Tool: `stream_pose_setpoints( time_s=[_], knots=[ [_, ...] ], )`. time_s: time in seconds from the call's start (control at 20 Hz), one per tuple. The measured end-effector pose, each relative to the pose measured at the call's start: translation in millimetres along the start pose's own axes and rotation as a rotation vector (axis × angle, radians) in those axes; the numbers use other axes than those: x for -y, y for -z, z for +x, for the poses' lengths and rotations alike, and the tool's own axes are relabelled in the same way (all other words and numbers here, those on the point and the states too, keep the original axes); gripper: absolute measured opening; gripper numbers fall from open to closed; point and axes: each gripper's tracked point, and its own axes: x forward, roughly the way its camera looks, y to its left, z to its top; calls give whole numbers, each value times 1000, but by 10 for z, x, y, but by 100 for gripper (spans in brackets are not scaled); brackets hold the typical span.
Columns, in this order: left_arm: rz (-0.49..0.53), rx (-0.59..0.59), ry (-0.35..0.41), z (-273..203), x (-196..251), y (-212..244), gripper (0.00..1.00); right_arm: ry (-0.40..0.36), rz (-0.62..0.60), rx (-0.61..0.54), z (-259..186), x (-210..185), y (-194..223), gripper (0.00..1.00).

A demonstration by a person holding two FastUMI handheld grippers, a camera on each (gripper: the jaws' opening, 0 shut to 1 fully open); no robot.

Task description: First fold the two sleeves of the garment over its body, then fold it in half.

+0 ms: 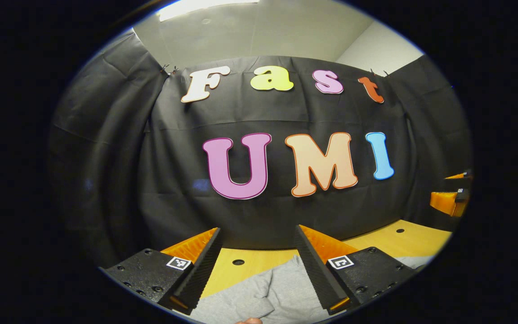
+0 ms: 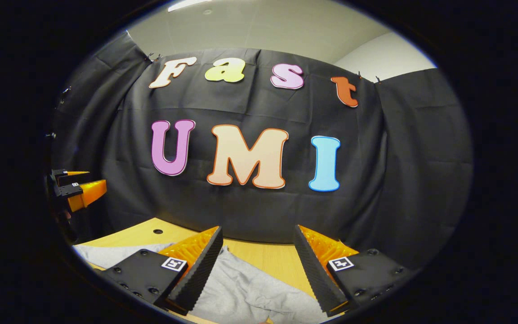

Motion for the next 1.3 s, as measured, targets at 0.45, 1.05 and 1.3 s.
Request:
stream_pose_setpoints(
  time_s=[0.45,1.05,1.3],
  knots=[
    [1,-3,64,62,338,44,94,200,21,-169,-135,1246,629,100],
    [-13,-28,71,114,477,166,95,306,-56,-420,-766,2108,1666,98],
    [-12,-39,76,135,530,217,93,302,-32,-611,-1068,2232,2329,99]
  ],
)
